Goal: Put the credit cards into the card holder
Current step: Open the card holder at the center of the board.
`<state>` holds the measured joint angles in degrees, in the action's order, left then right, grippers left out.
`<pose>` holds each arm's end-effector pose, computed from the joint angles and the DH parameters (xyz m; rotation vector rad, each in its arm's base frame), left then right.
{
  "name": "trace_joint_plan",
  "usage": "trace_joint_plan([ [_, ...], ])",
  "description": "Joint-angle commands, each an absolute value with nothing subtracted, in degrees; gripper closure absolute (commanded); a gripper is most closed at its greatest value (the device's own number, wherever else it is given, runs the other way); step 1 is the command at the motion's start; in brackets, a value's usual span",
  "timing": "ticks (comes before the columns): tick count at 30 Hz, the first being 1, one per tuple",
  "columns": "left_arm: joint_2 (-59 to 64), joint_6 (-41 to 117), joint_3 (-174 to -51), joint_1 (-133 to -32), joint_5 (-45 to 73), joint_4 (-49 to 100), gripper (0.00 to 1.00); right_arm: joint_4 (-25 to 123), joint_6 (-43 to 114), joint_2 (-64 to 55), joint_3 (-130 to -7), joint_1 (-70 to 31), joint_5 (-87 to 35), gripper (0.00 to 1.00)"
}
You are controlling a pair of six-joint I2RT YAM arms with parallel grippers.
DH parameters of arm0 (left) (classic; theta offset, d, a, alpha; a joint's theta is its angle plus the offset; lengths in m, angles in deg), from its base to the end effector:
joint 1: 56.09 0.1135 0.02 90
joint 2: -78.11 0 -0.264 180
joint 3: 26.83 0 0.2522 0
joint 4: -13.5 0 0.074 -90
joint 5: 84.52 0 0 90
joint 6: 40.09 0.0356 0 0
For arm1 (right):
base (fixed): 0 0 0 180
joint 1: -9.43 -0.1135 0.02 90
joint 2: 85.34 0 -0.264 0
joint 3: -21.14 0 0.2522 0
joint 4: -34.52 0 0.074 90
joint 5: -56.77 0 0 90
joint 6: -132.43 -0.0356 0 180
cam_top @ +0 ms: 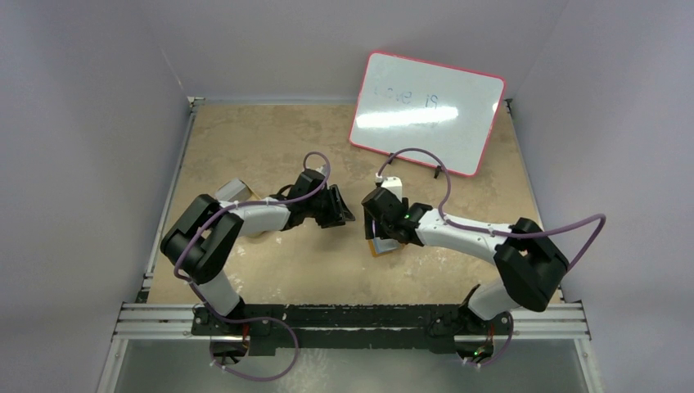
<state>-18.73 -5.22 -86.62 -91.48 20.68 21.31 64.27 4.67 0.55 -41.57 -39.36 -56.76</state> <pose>0.2632 -0.1985 0.1472 -0.3019 2.5713 -1.0060 0.2065 0.2142 0.1925 -0.0637 2.3988 0.1872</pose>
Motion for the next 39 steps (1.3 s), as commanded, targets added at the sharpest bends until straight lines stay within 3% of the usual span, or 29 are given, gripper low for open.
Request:
trace_joint_plan([
  [1,-18.7,-6.2,-87.1,-91.9,22.1,17.9,0.62,65.8,5.9,-1.3,-43.5,-39.4,-58.5,0.28],
  [21,-26.3,-14.8,-85.4,-95.0,27.1,-1.4,0.55,51.4,7.9,-2.1,-31.0,-31.0,-46.5,0.26],
  [39,-33.9,-19.4,-85.0,-96.9,26.4,-13.1,0.59,47.0,6.2,-4.5,-26.5,-25.3,-38.1,0.31],
])
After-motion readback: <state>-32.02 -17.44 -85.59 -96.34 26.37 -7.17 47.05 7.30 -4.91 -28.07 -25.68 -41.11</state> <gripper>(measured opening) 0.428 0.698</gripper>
